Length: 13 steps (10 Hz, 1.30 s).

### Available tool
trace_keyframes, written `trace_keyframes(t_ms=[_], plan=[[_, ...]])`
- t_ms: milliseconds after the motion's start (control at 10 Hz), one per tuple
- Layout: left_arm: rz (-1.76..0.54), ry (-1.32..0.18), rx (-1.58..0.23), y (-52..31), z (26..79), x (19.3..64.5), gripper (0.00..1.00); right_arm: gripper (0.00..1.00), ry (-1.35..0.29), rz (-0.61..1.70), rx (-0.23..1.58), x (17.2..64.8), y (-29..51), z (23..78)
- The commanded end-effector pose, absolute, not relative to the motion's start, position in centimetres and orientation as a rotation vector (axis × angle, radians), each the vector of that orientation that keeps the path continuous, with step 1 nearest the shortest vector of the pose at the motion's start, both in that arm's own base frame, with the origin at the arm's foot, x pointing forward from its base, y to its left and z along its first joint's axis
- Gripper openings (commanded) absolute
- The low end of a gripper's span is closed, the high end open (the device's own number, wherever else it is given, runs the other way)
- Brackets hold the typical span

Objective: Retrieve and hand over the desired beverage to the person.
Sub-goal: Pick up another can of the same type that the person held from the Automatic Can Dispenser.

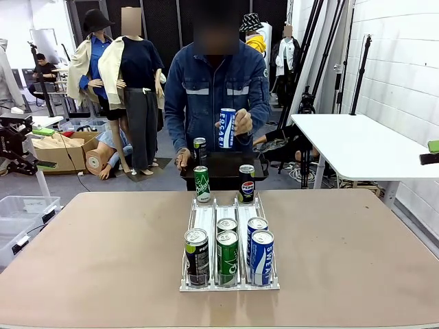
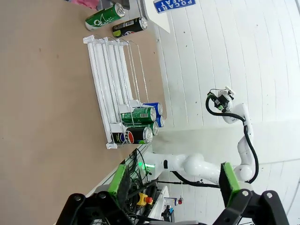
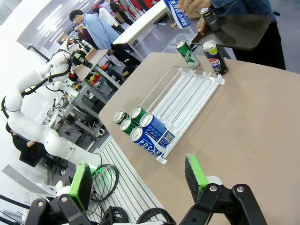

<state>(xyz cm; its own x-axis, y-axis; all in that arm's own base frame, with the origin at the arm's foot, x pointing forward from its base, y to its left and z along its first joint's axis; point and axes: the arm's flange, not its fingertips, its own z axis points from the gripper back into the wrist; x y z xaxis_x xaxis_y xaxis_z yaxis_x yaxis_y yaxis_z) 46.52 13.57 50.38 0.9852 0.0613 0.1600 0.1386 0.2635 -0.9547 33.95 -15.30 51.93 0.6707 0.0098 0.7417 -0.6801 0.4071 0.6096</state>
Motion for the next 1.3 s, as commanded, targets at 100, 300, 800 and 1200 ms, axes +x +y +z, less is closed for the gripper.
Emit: trace_keyframes(t_ms=[100, 300, 800, 1200], plan=[[-0.046, -0.187, -1.3, 13.56, 50.39, 46.4, 1.0, 1.0, -0.743, 0.494, 1.085, 34.02, -15.2, 52.0], [-0.046, -0.187, -1.3, 13.56, 50.39, 46.4, 1.0, 1.0, -0.743, 0.494, 1.085, 34.02, -15.2, 52.0], [-0.046, -0.187, -1.3, 13.56, 50.39, 46.4, 1.0, 1.0, -0.743, 0.494, 1.085, 34.02, -15.2, 52.0], [-0.046, -0.187, -1.3, 13.56, 50.39, 46.4, 1.0, 1.0, -0.743, 0.494, 1.085, 34.02, -15.2, 52.0]])
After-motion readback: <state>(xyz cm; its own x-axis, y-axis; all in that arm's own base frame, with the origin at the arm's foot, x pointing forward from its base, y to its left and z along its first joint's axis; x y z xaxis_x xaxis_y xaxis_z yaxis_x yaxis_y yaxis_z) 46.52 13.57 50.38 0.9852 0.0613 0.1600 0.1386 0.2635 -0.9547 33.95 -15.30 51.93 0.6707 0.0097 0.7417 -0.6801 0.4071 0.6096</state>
